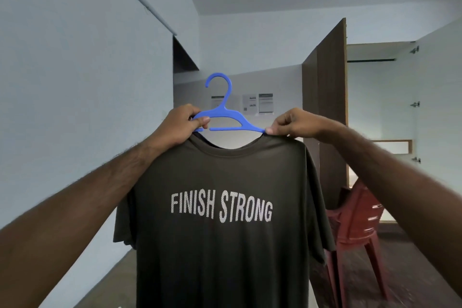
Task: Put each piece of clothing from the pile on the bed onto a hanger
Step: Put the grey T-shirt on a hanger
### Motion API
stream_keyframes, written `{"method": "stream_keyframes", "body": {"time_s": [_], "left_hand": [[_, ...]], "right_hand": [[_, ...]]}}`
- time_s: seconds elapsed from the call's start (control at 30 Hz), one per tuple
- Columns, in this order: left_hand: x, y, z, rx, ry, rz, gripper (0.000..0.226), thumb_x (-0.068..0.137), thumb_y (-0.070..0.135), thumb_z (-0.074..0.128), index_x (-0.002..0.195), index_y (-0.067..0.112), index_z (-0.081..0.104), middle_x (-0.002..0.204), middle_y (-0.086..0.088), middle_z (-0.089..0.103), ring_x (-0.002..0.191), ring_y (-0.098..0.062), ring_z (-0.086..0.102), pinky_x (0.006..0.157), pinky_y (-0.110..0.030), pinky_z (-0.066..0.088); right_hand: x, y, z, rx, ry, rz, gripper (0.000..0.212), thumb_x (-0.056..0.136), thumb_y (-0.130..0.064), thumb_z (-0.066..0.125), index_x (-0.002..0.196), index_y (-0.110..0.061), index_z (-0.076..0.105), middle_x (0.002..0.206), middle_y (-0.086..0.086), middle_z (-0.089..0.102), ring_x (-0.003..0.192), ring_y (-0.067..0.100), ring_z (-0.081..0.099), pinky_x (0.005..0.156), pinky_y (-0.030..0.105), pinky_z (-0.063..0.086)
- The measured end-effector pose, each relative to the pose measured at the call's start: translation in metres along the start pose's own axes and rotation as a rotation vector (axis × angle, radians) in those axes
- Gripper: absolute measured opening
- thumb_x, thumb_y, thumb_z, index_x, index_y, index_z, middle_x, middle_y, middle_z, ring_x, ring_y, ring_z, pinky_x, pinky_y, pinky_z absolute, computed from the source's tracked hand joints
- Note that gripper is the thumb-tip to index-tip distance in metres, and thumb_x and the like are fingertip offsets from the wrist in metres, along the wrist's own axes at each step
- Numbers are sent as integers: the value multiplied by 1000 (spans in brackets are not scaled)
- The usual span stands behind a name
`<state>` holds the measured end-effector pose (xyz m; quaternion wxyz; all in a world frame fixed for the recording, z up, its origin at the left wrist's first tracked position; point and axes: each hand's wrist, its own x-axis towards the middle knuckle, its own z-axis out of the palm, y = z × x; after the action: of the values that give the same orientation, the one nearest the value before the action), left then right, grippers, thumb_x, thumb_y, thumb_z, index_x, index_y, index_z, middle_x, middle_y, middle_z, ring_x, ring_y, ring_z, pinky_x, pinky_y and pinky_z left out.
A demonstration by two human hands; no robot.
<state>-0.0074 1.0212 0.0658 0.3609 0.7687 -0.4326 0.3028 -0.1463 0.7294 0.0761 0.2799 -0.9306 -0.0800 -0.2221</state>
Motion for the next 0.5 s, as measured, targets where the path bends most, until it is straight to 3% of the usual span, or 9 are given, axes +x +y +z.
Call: {"method": "stream_keyframes", "body": {"time_s": [0.1,0.2,0.33,0.43,0.5], "left_hand": [[0,-1,-4,-29,2,6,19,98,27,61,81,29,68,87,5,60,73,-6,52,73,-22,39],[0,3,-6,-89,31,2,3,95,26,66,93,28,67,78,11,57,62,-4,46,65,-12,39],[2,13,-5,-73,-29,31,5,92,25,71,90,27,67,73,5,54,60,-5,43,67,-23,39],[9,29,-4,-66,-67,37,10,88,22,76,86,26,66,65,2,47,60,-10,41,67,-30,36],[11,38,-5,-72,-91,22,11,85,22,79,91,18,70,63,3,48,62,-12,43,68,-30,35]], "right_hand": [[-13,13,0,110,41,-70,24,87,-24,78,92,0,76,94,20,73,83,18,65,80,32,52],[-20,12,8,243,152,-101,23,93,-25,71,94,-3,78,98,18,76,86,19,69,84,35,56],[-10,-7,9,199,186,-123,19,94,-22,71,95,-6,79,97,11,77,86,13,69,84,28,56],[4,-24,12,180,396,-190,16,94,-19,71,92,-6,79,89,4,77,78,3,62,78,23,50],[9,-31,13,298,520,-233,17,95,-18,69,89,-6,77,79,-3,71,72,1,58,72,19,46]]}}
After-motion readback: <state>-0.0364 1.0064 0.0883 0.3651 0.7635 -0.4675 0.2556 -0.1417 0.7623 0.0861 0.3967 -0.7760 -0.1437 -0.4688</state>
